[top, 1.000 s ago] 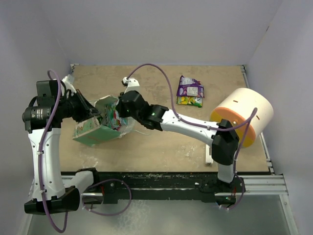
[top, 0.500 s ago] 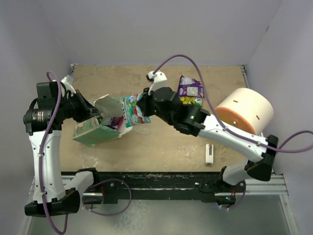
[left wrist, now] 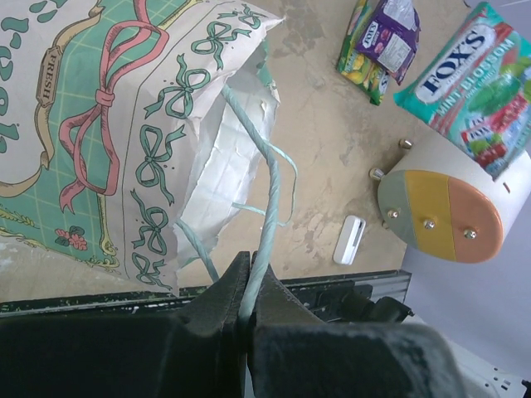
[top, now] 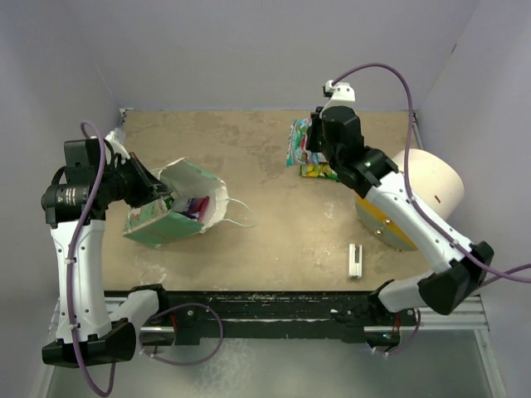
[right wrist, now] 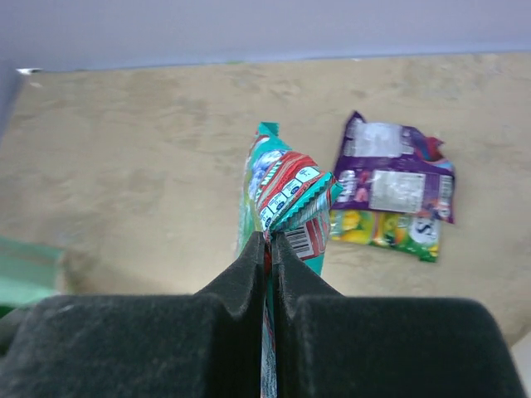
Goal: Take the snacks out of the paper bag
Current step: Place the snack at the center of the board.
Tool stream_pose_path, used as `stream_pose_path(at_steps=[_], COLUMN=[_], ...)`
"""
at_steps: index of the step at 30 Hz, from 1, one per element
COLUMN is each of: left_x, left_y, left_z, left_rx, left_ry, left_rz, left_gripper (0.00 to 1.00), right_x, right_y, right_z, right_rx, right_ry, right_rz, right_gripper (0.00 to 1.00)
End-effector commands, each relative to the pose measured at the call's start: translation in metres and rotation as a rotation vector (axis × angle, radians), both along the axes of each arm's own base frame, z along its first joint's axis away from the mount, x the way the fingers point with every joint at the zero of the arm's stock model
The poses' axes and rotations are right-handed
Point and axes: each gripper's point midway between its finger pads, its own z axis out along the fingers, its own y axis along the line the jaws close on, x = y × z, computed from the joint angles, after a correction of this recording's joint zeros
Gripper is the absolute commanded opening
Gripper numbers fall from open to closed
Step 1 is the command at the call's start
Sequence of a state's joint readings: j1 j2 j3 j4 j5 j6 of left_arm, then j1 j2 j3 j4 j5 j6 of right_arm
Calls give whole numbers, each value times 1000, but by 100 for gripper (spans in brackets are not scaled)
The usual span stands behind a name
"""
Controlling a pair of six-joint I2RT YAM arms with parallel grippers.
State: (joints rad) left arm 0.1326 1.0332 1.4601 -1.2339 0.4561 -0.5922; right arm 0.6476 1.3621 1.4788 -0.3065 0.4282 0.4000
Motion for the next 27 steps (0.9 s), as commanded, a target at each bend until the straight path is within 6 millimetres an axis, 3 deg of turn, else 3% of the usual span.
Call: stream_pose_path(at_steps=[1, 5, 8, 17, 23, 27], left_x=[10, 9, 9, 9, 7, 7], left_y=[-1, -2, -1, 1, 1, 1], left_z=[9, 7, 6, 6, 6, 5], left_rx=[-15, -20, -22, -15, -11, -9], left_ry=[-43, -34, -31, -27, -22, -18], left_rz=[6, 3, 7, 19, 22, 23], left_gripper=[0, 0, 0, 0, 0, 0], right_x=[49, 85, 109, 151, 172, 181], right_y=[-29, -53, -60, -80, -121, -137], right_z=[-9, -42, -53, -83, -140, -173], right_rx=[-18, 10, 39, 128, 124, 14], right_ry=[-13, 56, 57, 94, 191, 283], right_rz=[-95, -128, -119, -91, -135, -138], right_gripper=[0, 0, 0, 0, 0, 0])
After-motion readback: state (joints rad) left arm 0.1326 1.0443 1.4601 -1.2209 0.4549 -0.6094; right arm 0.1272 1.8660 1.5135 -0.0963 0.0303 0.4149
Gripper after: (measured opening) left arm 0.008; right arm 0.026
